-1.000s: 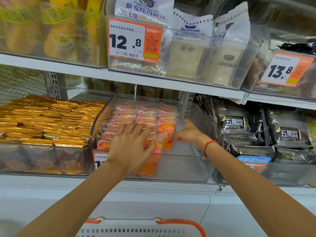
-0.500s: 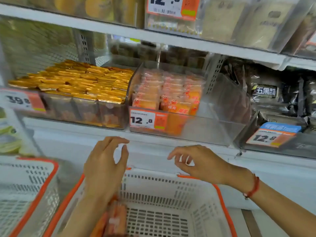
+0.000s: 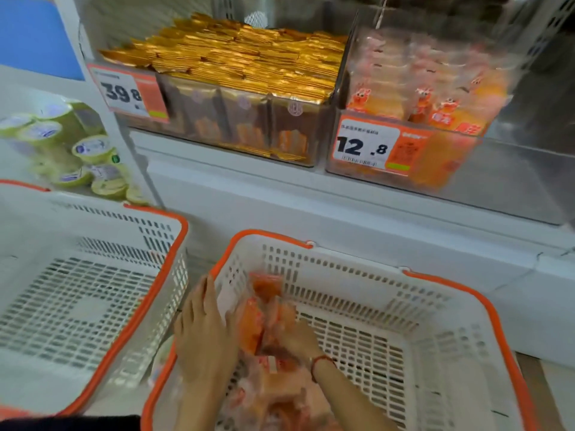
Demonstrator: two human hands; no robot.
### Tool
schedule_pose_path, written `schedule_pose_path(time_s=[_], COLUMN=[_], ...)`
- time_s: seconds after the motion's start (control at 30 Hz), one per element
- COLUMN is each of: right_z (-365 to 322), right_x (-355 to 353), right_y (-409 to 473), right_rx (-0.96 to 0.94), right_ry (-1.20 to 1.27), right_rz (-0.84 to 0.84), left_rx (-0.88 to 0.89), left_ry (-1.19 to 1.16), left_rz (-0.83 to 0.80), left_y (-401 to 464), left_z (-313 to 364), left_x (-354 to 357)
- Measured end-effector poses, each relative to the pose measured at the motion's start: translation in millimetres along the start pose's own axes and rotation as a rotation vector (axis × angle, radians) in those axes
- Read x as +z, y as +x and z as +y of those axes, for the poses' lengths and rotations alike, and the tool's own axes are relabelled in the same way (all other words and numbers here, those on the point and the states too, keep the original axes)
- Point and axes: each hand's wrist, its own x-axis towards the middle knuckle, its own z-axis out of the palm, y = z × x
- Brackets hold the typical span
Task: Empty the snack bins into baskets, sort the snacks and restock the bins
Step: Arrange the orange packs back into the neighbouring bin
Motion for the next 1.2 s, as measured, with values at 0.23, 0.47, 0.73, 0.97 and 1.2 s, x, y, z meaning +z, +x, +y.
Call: schedule_pose_path(time_s=[0.23,0.47,0.73,0.97,1.2], right_z=[21.3,35.4,24.4,42.2,110.5], right_x=[0.6,-116.1,-156.2,-97.1,-14.3], right_y=[8.2,-32.9,-42.8,-21.3,-6.4], right_rx=[0.159,0.110,0.033,0.122,0.069], right_ry=[0.191,0.782,0.805,0.224,-0.608], right_rz=[-0.021,-0.478,-0.601,-0.073,-0.098], left_rx=[-0.070,0.158,0.498,-0.102,-0.395], left_ry=[-0.054,-0.350,-0.296,-0.827,-1.077], left_rz=[0.102,-0.045,-0.411,-0.365,-0.452], left_y=[0.8,2.5,7.0,-10.3,-6.9], left_z=[7.9,40.0,64.9,41.1,38.8], left_x=[5.6,1.4,-22.1,-11.0,-11.0])
